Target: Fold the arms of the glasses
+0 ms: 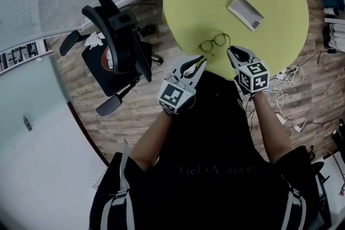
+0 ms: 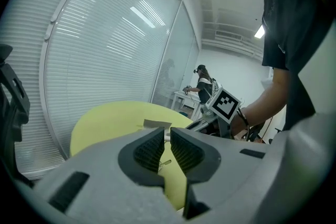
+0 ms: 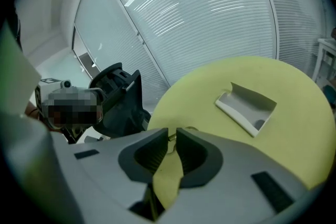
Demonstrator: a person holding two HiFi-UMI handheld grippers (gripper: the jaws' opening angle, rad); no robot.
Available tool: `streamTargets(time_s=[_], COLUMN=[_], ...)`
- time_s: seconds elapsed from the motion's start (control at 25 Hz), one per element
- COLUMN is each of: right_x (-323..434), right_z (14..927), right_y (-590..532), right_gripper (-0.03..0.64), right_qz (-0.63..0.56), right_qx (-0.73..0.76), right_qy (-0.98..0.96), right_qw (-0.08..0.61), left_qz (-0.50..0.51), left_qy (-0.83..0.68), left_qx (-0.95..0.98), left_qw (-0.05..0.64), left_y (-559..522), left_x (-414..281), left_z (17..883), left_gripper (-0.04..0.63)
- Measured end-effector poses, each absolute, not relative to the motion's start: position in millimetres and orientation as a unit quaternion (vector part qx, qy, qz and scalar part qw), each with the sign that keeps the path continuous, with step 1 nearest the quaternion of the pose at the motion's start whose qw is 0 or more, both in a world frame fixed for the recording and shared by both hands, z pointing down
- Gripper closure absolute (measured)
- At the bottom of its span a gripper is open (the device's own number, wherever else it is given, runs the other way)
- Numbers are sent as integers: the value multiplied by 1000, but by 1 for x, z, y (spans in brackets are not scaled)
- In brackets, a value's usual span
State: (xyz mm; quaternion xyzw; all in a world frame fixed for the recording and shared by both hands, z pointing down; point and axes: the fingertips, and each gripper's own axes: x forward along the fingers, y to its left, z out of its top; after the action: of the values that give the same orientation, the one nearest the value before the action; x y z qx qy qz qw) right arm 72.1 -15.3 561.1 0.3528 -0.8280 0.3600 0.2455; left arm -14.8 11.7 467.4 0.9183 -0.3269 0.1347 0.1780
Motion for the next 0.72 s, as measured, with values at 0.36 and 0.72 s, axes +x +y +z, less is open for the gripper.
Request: streamTargets(time_s=[0.36, 0.72], right_x=[67, 51], right_z=[563, 571], right_y=[-17, -4], right_gripper=[583, 583], right_qz=[361, 358], right_qx=[356, 343], right_qy=[-825, -828], right_qw=[250, 262], left_qz=[139, 143], left_qy=[-334, -333], left_qx=[915, 912], left_qw=[178, 190], left_y=[13, 20], left_x=[-20, -26], left_z=[468, 475], left_gripper=[575, 575])
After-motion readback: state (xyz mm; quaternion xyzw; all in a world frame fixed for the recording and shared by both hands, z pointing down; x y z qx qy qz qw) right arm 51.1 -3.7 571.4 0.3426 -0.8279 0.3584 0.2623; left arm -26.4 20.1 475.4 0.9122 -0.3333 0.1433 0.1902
